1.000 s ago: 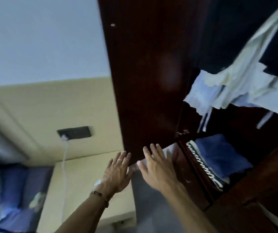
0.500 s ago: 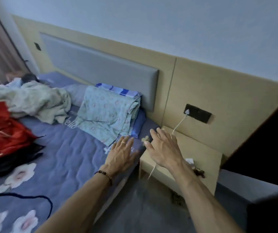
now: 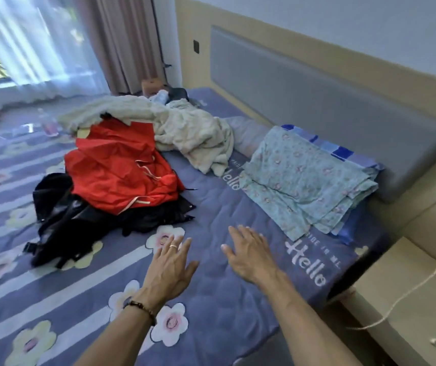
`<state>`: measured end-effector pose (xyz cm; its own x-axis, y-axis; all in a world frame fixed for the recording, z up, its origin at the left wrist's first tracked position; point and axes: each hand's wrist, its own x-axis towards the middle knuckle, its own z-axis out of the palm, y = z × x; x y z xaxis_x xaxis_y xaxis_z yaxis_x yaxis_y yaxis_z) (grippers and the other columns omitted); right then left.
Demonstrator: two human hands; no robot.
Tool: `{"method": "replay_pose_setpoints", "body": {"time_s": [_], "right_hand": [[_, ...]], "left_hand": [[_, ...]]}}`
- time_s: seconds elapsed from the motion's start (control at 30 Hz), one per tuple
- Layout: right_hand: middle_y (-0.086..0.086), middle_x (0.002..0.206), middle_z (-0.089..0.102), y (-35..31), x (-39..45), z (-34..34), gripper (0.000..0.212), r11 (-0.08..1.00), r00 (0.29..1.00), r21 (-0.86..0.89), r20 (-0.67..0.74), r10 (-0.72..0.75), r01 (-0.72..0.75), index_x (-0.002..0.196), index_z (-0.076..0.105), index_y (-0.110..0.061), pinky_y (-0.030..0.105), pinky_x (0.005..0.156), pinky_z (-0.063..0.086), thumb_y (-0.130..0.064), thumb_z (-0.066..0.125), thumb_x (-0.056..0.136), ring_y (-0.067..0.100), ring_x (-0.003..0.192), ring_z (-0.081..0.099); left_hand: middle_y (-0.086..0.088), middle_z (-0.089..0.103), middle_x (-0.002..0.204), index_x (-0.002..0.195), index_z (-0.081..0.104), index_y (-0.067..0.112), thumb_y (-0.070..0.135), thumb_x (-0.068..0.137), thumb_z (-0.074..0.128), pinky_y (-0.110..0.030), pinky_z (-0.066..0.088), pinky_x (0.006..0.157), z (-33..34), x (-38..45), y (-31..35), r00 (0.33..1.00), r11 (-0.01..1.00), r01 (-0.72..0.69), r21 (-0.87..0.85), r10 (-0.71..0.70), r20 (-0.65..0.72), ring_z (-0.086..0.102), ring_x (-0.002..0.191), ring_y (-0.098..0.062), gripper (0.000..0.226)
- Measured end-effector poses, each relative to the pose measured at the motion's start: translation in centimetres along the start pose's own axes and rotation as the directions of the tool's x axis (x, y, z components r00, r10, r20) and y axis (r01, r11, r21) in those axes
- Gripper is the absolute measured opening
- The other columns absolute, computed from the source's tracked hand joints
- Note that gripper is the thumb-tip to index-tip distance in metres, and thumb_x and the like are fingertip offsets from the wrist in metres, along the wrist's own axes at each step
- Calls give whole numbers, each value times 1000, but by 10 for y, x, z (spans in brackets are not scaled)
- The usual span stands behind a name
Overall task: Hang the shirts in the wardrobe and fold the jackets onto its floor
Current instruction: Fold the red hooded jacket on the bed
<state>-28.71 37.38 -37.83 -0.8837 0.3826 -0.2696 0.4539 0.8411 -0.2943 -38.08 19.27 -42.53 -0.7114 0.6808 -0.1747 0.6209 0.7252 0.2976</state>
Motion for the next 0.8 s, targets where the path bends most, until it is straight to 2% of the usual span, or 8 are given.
{"method": "replay_pose_setpoints", "body": {"time_s": [0.13,0.3,0.33,0.4,0.47,0.63,0.7,0.8], "right_hand": [[7,160,24,-32,78,32,60,999,996,10,73,-44,43,153,25,-19,44,120,16,-47,36,101,23,148,19],[7,159,26,-45,191,73,59,996,984,12,152,-89,88,153,25,-18,40,119,18,-46,35,102,23,147,21],[7,158,28,-46,223,86,58,995,981,15,167,-98,97,152,26,-18,40,118,19,-45,35,102,22,146,22],[7,157,30,-43,264,99,56,995,979,14,176,-98,97,152,27,-18,39,117,21,-44,36,102,22,145,24],[6,156,32,-39,304,122,55,995,979,14,176,-104,103,150,29,-18,38,117,23,-42,37,102,21,144,26],[6,150,38,-35,393,182,49,987,975,141,196,-102,75,146,37,-14,33,112,29,-36,40,102,22,139,34],[7,153,36,-39,417,205,53,963,968,267,233,-89,24,150,34,-13,30,112,27,-35,42,102,21,139,35],[9,150,41,-44,445,222,54,894,979,443,203,-26,-69,148,38,-13,31,112,29,-35,47,100,22,138,39]], "left_hand": [[0,27,159,151,30,21,67,74,2,-37,21,117,4,39,-61,997,997,76,1,-76,9,13,151,-23,93],[-1,26,160,152,29,20,65,73,1,-37,17,119,23,129,-123,986,988,149,34,-151,76,11,152,-23,96],[-2,25,161,154,26,19,64,78,5,-38,16,120,32,156,-142,981,987,154,56,-159,111,10,152,-23,90],[-2,22,162,155,21,18,53,94,27,-40,16,121,45,200,-166,974,984,145,100,-159,158,9,152,-23,70],[-2,23,161,155,20,19,39,97,45,-43,17,121,60,241,-192,971,979,156,129,-176,163,9,152,-22,66],[-2,21,162,154,23,27,31,93,55,-53,14,118,102,349,-255,959,963,219,159,-242,147,10,151,-30,69],[-8,26,159,154,19,28,30,93,54,-52,22,115,118,377,-274,945,930,279,240,-311,105,25,145,-35,71],[-7,57,127,141,43,26,17,93,43,-43,45,94,134,388,-288,924,902,360,240,-380,43,57,113,-32,49]]}}
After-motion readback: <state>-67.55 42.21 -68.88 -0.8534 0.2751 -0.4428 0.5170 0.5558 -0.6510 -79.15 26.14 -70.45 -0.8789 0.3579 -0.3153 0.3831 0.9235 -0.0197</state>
